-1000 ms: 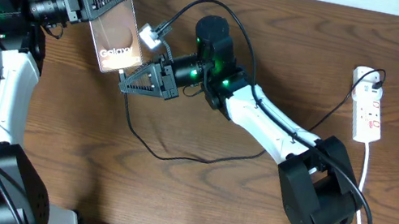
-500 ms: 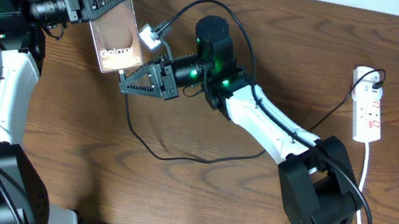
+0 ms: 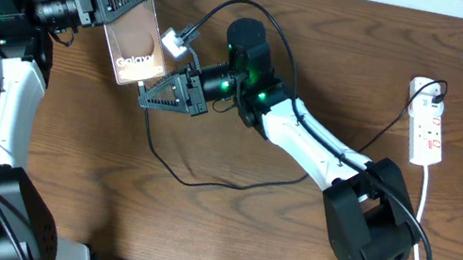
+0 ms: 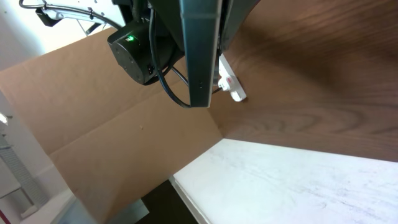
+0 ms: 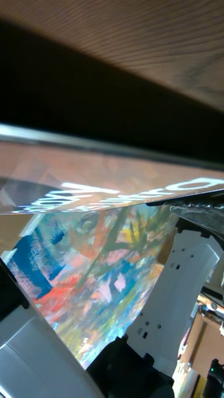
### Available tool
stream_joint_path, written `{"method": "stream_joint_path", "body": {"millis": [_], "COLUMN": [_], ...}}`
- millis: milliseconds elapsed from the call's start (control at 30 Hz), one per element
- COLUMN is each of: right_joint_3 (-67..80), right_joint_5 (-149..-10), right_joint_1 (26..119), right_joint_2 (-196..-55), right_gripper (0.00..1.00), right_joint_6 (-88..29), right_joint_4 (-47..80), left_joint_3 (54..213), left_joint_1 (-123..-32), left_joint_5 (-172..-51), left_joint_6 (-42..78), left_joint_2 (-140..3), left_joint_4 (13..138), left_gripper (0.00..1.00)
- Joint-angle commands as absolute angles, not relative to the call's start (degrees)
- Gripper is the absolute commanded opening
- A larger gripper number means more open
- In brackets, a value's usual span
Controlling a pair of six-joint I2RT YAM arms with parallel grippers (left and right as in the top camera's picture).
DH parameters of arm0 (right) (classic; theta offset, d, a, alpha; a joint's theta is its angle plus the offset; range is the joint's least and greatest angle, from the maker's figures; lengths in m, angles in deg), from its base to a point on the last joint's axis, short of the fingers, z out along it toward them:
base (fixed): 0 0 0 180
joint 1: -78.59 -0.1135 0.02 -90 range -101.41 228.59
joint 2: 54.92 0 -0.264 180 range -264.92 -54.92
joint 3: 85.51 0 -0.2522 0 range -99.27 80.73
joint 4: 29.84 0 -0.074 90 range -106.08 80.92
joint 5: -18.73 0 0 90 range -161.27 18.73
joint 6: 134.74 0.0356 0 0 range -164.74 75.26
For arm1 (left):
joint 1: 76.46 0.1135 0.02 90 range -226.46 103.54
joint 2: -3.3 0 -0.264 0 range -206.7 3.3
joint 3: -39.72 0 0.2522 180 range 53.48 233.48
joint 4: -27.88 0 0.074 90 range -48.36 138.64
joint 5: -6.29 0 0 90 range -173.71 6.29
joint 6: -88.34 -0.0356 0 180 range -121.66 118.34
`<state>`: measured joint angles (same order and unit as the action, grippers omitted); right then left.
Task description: Plug charger to phone and switch on socket
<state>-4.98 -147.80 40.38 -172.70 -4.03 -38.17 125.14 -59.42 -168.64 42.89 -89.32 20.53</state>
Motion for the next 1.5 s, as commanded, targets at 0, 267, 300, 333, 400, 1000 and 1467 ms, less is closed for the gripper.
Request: {"method": "stream_joint_path", "body": {"millis": [0, 267, 300, 333, 400, 1000, 1467], "right_joint_3": [-6.2, -6.2, -6.2, -6.2, -6.2, -6.2, -6.2], "right_joint_5": [-141.9, -141.9, -141.9, -141.9, -141.9, -141.9, -139.2], "right_joint_1": [42.3, 42.3, 42.3, 42.3, 42.4, 43.7, 42.3], "right_joint_2": [-172.2, -172.2, -172.2, -172.2, -172.2, -172.2, -172.2], "right_gripper": [0.01, 0.01, 0.01, 0.01, 0.01, 0.01, 0.01], "right_joint_6": [-5.0, -6.0, -6.1, -6.1, -6.3, -7.3, -7.0], "right_joint_4": [-39.0, -39.0, -39.0, -39.0, -39.0, -36.4, -36.5], "left_joint_3": [125.3, 125.3, 125.3, 125.3, 125.3, 125.3, 125.3], "left_joint_1": [-60.1, -60.1, -60.1, -60.1, -60.1, -60.1, -60.2], "left_joint_5": [-173.8, -173.8, -173.8, -173.8, -173.8, -173.8, -173.7], "left_joint_6": [43.2, 43.4, 43.4, 43.4, 43.4, 43.4, 43.3], "left_joint_2": [-89.2, -89.2, -89.2, -89.2, -89.2, -89.2, -89.2], "left_joint_4": [21.0, 21.0, 21.0, 21.0, 21.0, 21.0, 21.0], "left_gripper": [0.07, 0.08, 0.07, 0.07, 0.07, 0.07, 0.08]}}
